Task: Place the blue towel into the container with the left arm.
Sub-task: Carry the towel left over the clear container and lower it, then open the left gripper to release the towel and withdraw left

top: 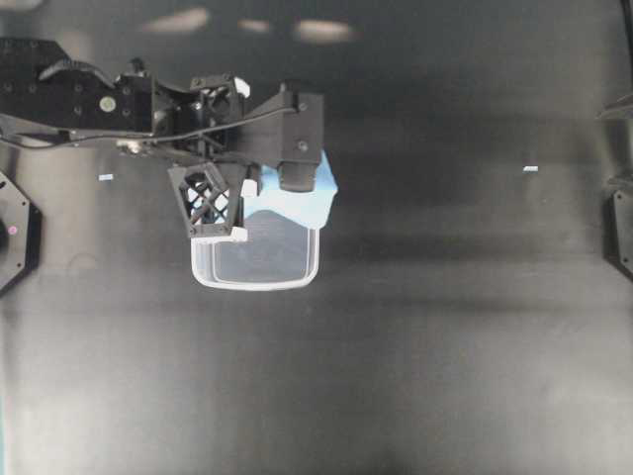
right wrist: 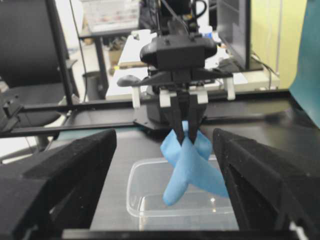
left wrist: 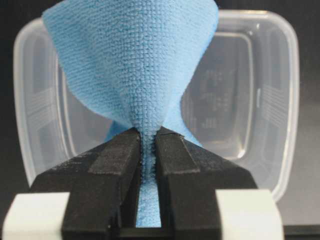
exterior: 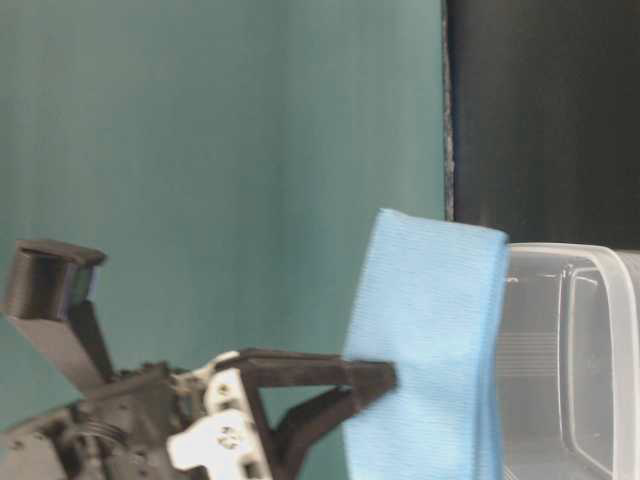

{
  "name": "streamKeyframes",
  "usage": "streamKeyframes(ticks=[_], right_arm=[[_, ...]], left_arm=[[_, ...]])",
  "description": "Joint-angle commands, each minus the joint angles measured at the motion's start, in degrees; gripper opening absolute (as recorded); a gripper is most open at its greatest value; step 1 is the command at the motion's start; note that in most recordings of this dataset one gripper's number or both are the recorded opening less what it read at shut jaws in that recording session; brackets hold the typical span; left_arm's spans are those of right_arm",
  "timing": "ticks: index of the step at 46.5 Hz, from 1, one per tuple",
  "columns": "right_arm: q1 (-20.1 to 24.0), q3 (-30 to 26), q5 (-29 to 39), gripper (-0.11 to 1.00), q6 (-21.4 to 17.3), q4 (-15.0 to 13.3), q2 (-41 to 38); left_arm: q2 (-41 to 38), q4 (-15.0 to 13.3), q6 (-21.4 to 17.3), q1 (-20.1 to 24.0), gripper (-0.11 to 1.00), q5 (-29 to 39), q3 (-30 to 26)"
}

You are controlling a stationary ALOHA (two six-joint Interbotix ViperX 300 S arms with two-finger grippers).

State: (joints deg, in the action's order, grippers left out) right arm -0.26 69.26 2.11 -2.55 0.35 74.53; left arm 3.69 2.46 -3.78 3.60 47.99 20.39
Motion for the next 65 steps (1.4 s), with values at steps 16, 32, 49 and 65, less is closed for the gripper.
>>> streamKeyframes(ticks=[16, 32, 49, 65], right_arm=[[-0.09, -0.35, -0.35, 0.75, -0.18, 0.18, -0.79], [-0.09, -0.35, -0.35, 0.75, -0.18, 0.18, -0.70], [-0.09, -0.44, -0.26, 0.75, -0.18, 0.18, -0.70], [-0.09, -0.35, -0.26, 0.75, -0.35, 0.18, -0.79]], left_arm=[[-1.41, 0.18, 0.00, 0.00, 0.06, -2.99, 2.46], [-0.97, 0.09, 0.97, 0.09, 0.57, -5.19, 4.31], [11.69, 0.18, 6.50, -1.05, 0.88, -8.70, 5.45], [28.39, 0.09, 11.34, -2.99, 0.88, -22.06, 18.28]])
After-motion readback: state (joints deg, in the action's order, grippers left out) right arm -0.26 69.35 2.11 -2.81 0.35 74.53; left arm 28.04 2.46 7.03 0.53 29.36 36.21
